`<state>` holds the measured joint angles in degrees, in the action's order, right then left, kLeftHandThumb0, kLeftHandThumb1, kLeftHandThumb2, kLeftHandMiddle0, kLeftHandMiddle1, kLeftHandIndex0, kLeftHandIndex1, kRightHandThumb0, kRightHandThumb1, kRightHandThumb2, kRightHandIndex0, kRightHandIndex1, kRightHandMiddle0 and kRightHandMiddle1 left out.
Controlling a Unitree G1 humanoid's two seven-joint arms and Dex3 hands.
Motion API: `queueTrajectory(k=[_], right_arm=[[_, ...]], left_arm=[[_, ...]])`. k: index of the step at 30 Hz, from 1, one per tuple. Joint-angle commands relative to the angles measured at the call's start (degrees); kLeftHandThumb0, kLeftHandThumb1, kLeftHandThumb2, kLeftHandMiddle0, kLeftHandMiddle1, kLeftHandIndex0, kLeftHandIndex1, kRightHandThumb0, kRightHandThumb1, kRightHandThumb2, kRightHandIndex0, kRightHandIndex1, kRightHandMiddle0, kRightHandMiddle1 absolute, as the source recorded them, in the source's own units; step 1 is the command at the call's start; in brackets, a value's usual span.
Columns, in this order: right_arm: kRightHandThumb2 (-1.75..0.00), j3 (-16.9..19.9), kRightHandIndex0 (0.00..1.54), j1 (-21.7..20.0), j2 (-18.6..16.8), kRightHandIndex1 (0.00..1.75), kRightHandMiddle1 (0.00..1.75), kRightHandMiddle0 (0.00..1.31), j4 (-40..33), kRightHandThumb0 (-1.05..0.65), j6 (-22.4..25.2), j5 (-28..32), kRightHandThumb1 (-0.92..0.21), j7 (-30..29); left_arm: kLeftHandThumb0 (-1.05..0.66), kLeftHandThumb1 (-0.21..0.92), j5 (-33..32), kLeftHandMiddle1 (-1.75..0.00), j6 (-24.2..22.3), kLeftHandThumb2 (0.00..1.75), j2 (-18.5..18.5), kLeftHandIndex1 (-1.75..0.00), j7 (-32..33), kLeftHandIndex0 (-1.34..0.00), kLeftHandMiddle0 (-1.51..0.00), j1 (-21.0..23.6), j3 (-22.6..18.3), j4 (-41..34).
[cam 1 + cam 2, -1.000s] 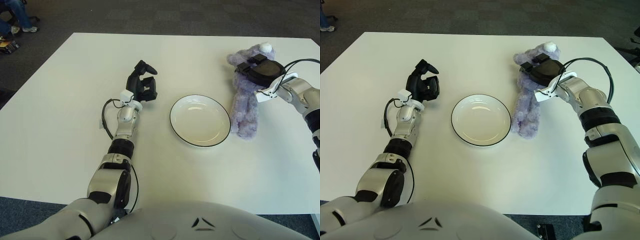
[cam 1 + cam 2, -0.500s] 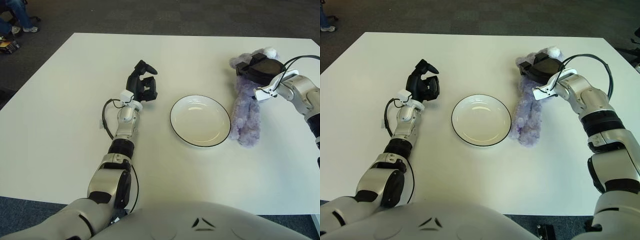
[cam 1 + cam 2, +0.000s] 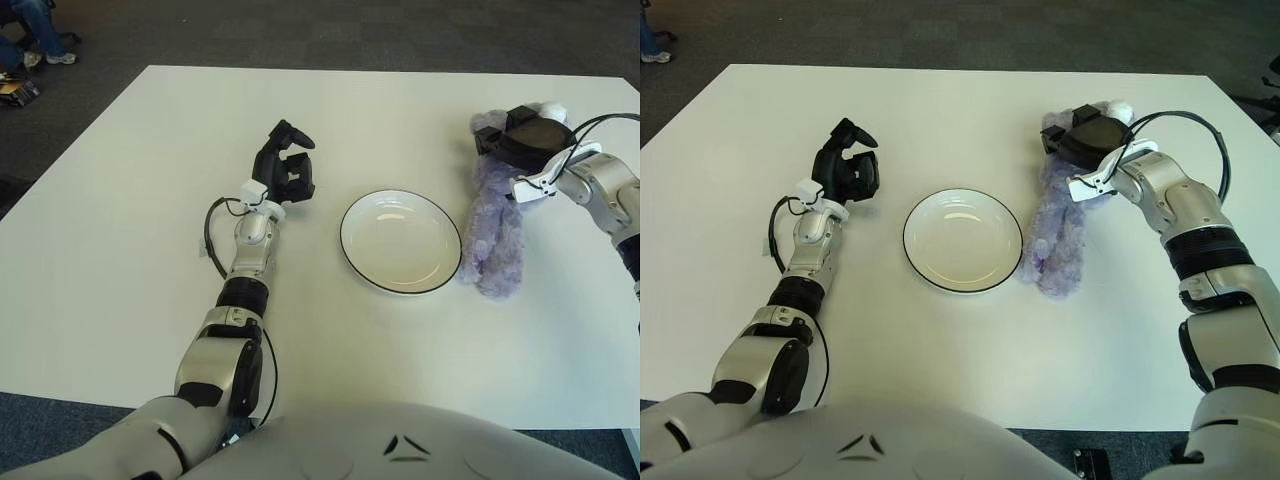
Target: Put the doll into the plate.
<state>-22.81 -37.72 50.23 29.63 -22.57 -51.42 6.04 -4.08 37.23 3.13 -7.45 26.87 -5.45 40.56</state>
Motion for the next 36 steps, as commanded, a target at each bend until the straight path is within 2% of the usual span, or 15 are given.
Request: queueTrajectory(k=[1, 10, 27, 36], right_arm=[[-1.29, 0.4, 0.55, 1.5, 0.2, 1.75, 1.75, 0.74, 0.5, 0.45, -0.6, 0.2, -0.34, -1.7], [-1.31, 0.9, 0.60, 1.8, -0.4, 1.75, 1.75, 0.79, 3.4, 0.46, -1.8, 0.9, -0.32, -7.3], [-1.28, -0.3, 0.58, 0.8, -0.5, 1.75, 1.75, 0.77, 8.6, 0.45, -3.4, -0.5, -0.34, -15.1], [-1.31, 0.7, 0.60, 1.1, -0.6, 1.75, 1.75, 0.78, 9.4, 0.46, -3.0, 0.3, -0.32, -18.3]], left_arm=[[-0.42, 0.50, -0.9, -1.75, 0.3, 1.09, 1.1, -1.75, 0.0, -0.47, -1.21, -3.4, -0.1, 2.6], [-0.42, 0.50, -0.7, -1.75, 0.1, 1.08, 1.0, -1.75, 0.1, -0.47, -1.21, -3.4, -0.1, 2.5], [-0.42, 0.50, -0.8, -1.75, 0.1, 1.09, 0.9, -1.75, -0.1, -0.47, -1.20, -3.2, -0.1, 2.8], [-0.43, 0.50, -0.9, -1.75, -0.2, 1.09, 0.9, -1.75, -0.1, -0.47, -1.20, -3.2, -0.1, 2.6]])
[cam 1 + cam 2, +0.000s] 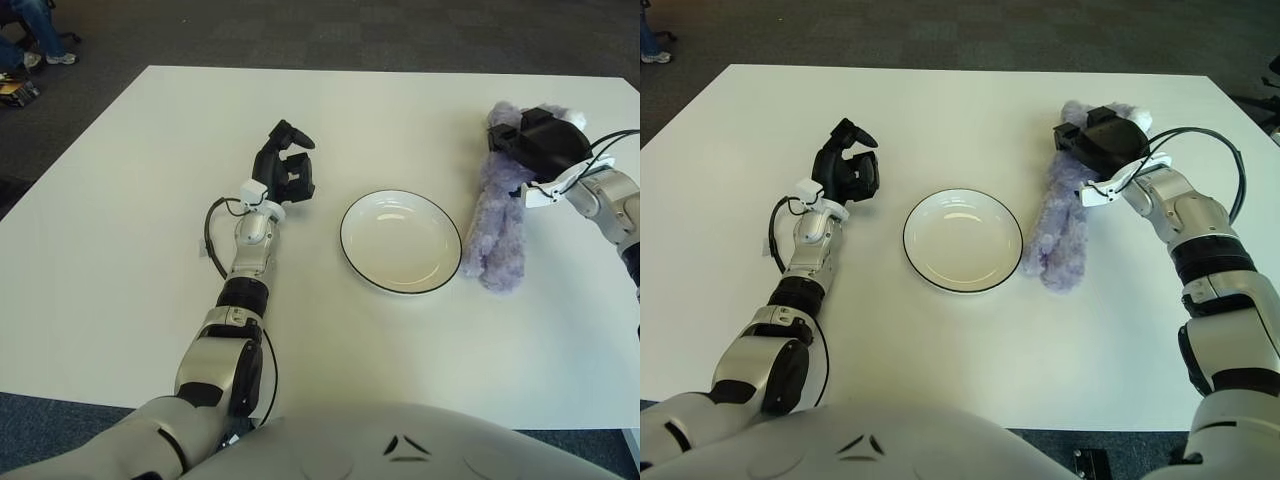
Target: Put the doll into the plate.
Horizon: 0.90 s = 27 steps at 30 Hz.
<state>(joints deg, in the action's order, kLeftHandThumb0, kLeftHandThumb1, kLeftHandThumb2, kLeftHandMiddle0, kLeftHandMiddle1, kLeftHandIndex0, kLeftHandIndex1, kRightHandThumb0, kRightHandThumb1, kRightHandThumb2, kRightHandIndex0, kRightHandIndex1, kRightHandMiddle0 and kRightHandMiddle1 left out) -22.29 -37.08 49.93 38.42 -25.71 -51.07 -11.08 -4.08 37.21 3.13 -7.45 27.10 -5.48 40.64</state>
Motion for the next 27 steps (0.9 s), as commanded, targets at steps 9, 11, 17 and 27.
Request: queueTrajectory(k=[9, 11, 17, 27], right_arm=[[-1.35, 1.6, 0.63, 0.6, 0.4, 1.75, 1.75, 0.81, -0.1, 0.48, -0.1, 1.6, -0.28, -1.9], [-1.36, 2.3, 0.63, 1.0, 1.0, 1.75, 1.75, 0.82, -1.2, 0.48, 0.0, 2.2, -0.28, -1.6], [-1.36, 4.1, 0.63, 1.9, 2.1, 1.75, 1.75, 0.84, -4.4, 0.48, 1.0, 2.6, -0.28, -0.5], [-1.36, 6.5, 0.64, 2.7, 3.5, 1.75, 1.75, 0.88, -7.8, 0.48, 1.5, 2.2, -0.28, -0.3]], left_arm=[[-0.42, 0.50, -0.7, -1.75, -0.3, 1.09, 0.8, -1.75, 0.0, -0.47, -1.18, -3.4, -0.1, 2.4], [-0.42, 0.50, -0.7, -1.75, -0.3, 1.08, 0.8, -1.75, 0.0, -0.47, -1.18, -3.5, 0.0, 2.3], [-0.42, 0.51, -0.8, -1.75, -0.6, 1.07, 0.7, -1.75, -0.1, -0.46, -1.18, -3.3, 0.0, 2.2], [-0.42, 0.51, -1.3, -1.75, 0.0, 1.07, 0.8, -1.75, -0.8, -0.46, -1.19, -3.2, -0.2, 2.7]])
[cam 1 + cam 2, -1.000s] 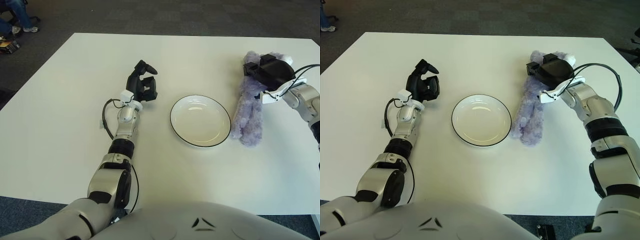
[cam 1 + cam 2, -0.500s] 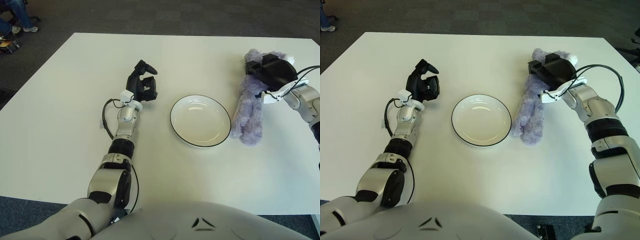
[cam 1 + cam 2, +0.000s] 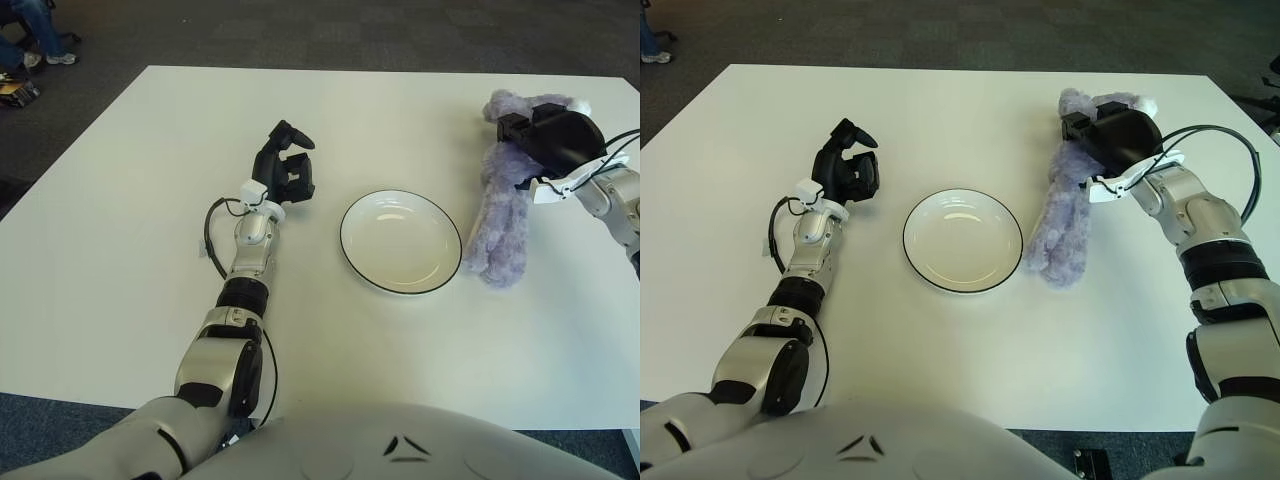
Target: Put the doll into the plate.
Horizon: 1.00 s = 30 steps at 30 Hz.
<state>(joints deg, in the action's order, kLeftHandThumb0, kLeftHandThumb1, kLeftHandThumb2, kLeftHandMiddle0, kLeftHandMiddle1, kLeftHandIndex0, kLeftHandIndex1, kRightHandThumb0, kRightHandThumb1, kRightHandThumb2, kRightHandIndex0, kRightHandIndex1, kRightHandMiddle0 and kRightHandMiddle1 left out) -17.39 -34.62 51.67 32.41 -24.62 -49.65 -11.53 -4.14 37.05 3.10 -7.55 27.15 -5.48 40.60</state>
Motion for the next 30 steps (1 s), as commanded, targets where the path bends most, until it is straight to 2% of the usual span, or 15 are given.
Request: queueTrajectory(k=[1, 7, 19, 25, 30], right_arm=[[-1.36, 1.9, 0.64, 0.5, 2.0, 1.75, 1.75, 0.88, -2.4, 0.48, 0.4, 0.7, -0.28, 0.0], [-1.37, 3.6, 0.64, 1.3, 2.9, 1.75, 1.75, 0.90, -4.8, 0.48, 0.7, 1.1, -0.27, 0.2], [-1.38, 6.9, 0.65, 0.3, 4.9, 1.75, 1.75, 0.92, -5.4, 0.49, -0.2, 3.2, -0.26, 2.5], [-1.41, 8.3, 0.67, 0.6, 4.6, 1.75, 1.75, 0.91, -5.7, 0.50, 0.0, 3.2, -0.24, 0.4], [-1.43, 10.2, 0.68, 1.7, 4.5, 1.75, 1.75, 0.92, -7.8, 0.51, 0.1, 4.8, -0.22, 0.9]], left_arm=[[-0.42, 0.51, -1.3, -1.75, 0.2, 1.07, 0.8, -1.75, -0.8, -0.46, -1.19, -3.2, -0.2, 2.8], [-0.42, 0.51, -1.3, -1.75, 0.1, 1.07, 0.8, -1.75, -0.8, -0.46, -1.20, -3.0, -0.3, 3.1], [-0.43, 0.49, -0.9, -1.75, 0.0, 1.10, 0.8, -1.75, -0.3, -0.48, -1.20, -2.8, -0.3, 3.4], [-0.43, 0.49, -0.8, -1.75, 0.0, 1.10, 0.7, -1.75, -0.3, -0.48, -1.19, -2.7, -0.2, 3.5], [-0.43, 0.48, -0.8, -1.75, -0.1, 1.11, 0.4, -1.75, -0.4, -0.48, -1.19, -2.5, -0.3, 3.9]])
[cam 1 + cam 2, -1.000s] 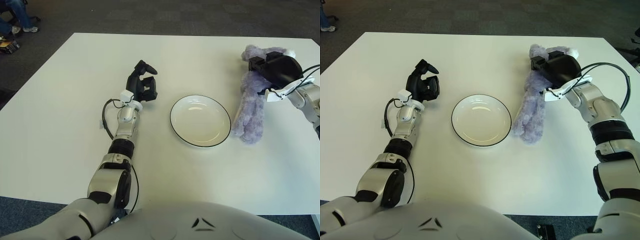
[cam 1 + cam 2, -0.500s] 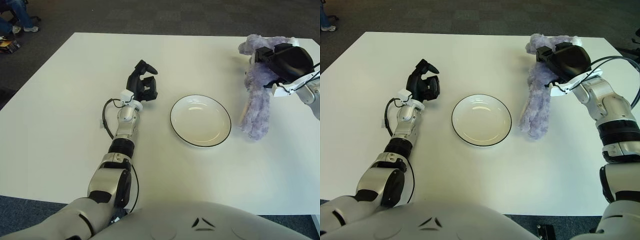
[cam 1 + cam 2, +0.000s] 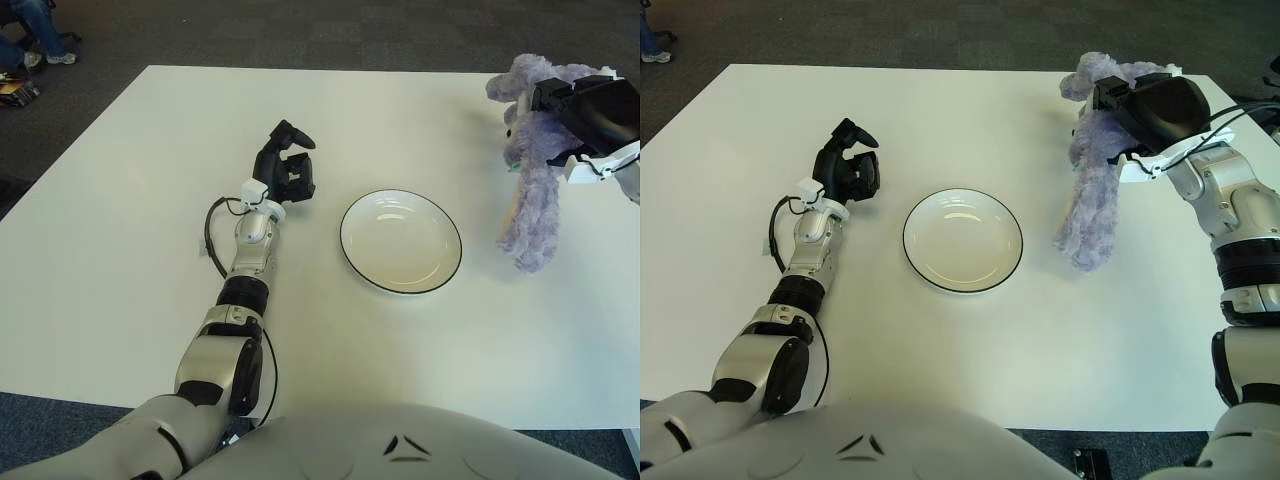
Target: Put the doll into the plate.
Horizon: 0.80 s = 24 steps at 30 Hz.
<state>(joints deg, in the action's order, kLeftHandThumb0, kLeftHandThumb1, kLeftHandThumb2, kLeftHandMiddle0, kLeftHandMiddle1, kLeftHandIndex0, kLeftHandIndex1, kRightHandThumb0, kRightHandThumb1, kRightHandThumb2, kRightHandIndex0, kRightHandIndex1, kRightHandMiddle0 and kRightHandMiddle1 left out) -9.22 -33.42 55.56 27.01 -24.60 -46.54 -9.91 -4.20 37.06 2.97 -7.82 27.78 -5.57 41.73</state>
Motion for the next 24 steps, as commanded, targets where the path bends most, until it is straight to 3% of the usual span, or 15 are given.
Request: queueTrajectory(k=[1, 14, 24], right_arm=[[-1.44, 2.3, 0.69, 0.7, 0.8, 1.75, 1.75, 0.93, -3.1, 0.51, 0.1, 1.9, -0.21, -0.6], [-1.51, 6.0, 0.74, 1.8, -1.8, 1.75, 1.75, 0.98, -3.9, 0.54, -0.8, 5.6, -0.15, -4.5], [-1.54, 9.8, 0.76, 3.6, -5.4, 1.75, 1.75, 0.98, -8.4, 0.55, 3.3, 11.6, -0.13, -1.9]], left_arm=[[-0.43, 0.48, -0.7, -1.75, -0.1, 1.11, 0.5, -1.75, -0.1, -0.48, -1.19, -3.1, -0.2, 2.9], [-0.43, 0.47, -0.1, -1.75, -0.3, 1.13, 0.3, -1.75, 0.4, -0.49, -1.19, -3.0, 0.0, 3.0], [-0.44, 0.45, -0.2, -1.75, -1.0, 1.15, 0.3, -1.75, 0.3, -0.51, -1.20, -3.0, 0.1, 2.9]])
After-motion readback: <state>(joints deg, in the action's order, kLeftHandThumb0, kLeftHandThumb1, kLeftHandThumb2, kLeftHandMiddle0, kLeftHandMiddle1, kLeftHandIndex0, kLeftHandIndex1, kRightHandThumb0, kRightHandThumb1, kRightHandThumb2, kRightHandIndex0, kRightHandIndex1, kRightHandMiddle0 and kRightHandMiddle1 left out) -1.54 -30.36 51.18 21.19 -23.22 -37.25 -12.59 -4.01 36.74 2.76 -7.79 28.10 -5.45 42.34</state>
